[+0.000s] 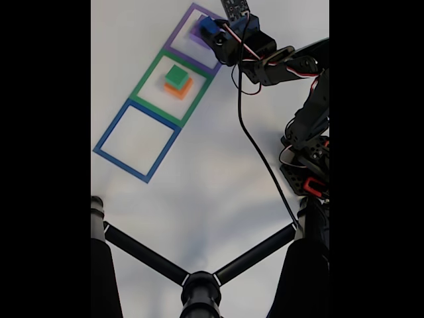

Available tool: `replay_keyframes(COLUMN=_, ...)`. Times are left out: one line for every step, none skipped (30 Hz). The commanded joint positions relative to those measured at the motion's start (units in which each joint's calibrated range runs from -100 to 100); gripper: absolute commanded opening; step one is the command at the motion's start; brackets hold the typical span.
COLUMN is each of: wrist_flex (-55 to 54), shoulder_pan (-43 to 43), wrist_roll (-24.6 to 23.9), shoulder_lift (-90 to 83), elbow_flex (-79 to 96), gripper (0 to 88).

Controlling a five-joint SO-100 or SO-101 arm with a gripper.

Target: Tower of hanoi

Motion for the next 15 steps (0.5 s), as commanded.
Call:
replay_keyframes(wrist_flex=-1.5, shoulder_pan=-0.6, wrist_roll=0.8, shoulder_lift=-0.9, elbow_flex=-2.4, gripper=4.4)
replay_keyframes(wrist_flex=-1.4, shoulder_pan=-0.6, wrist_roll=0.8, shoulder_lift=-0.9, elbow_flex=-2.4, gripper=4.0)
replay_keyframes(wrist_flex=-1.4, shoulder_pan=-0.6, wrist_roll=0.8, shoulder_lift=-1.0, elbow_flex=-2.4, gripper=3.8)
replay_keyframes(wrist_flex=-1.3, shoulder_pan=-0.6, wrist_roll=0.8, shoulder_lift=-1.2, elbow_flex=-2.4, gripper=3.7)
replay_keyframes(wrist_flex=-1.1, shoulder_pan=-0.6, wrist_roll=0.8, shoulder_lift=-1.6, elbow_flex=-2.4, gripper=3.7)
replay_keyframes(wrist_flex=-0.7, shoulder_pan=-0.6, wrist_roll=0.8, shoulder_lift=-2.2, elbow_flex=-2.4, gripper=3.7)
replay_keyframes(wrist_flex=0.2, shoulder_pan=-0.6, wrist_roll=0.8, shoulder_lift=-3.2, elbow_flex=-2.3, gripper=3.6)
replay_keyframes(wrist_flex=1.3, shoulder_pan=-0.8, wrist_roll=0.8, shoulder_lift=-4.4, elbow_flex=-2.2, gripper=3.6)
replay_keyframes(wrist_flex=3.1, shoulder_pan=-1.1, wrist_roll=0.8, shoulder_lift=-6.2, elbow_flex=-2.2, gripper=3.6)
replay_keyframes(wrist_flex=5.5, shoulder_pan=-1.3, wrist_roll=0.8, shoulder_lift=-8.2, elbow_flex=-2.3, gripper=3.5)
replay_keyframes(wrist_flex=8.5, shoulder_pan=-1.6, wrist_roll=0.8, shoulder_lift=-10.6, elbow_flex=-2.5, gripper=3.5)
replay_keyframes(wrist_flex=11.6, shoulder_pan=-1.9, wrist_roll=0.8, shoulder_lift=-13.0, elbow_flex=-2.7, gripper=3.4)
replay_keyframes(wrist_flex=15.4, shoulder_pan=-2.2, wrist_roll=0.8, shoulder_lift=-15.9, elbow_flex=-3.0, gripper=3.4)
replay_keyframes(wrist_flex=19.2, shoulder_pan=-2.4, wrist_roll=0.8, shoulder_lift=-18.6, elbow_flex=-3.5, gripper=3.4)
replay_keyframes(wrist_flex=24.1, shoulder_pan=-2.8, wrist_roll=0.8, shoulder_lift=-21.7, elbow_flex=-4.6, gripper=3.4)
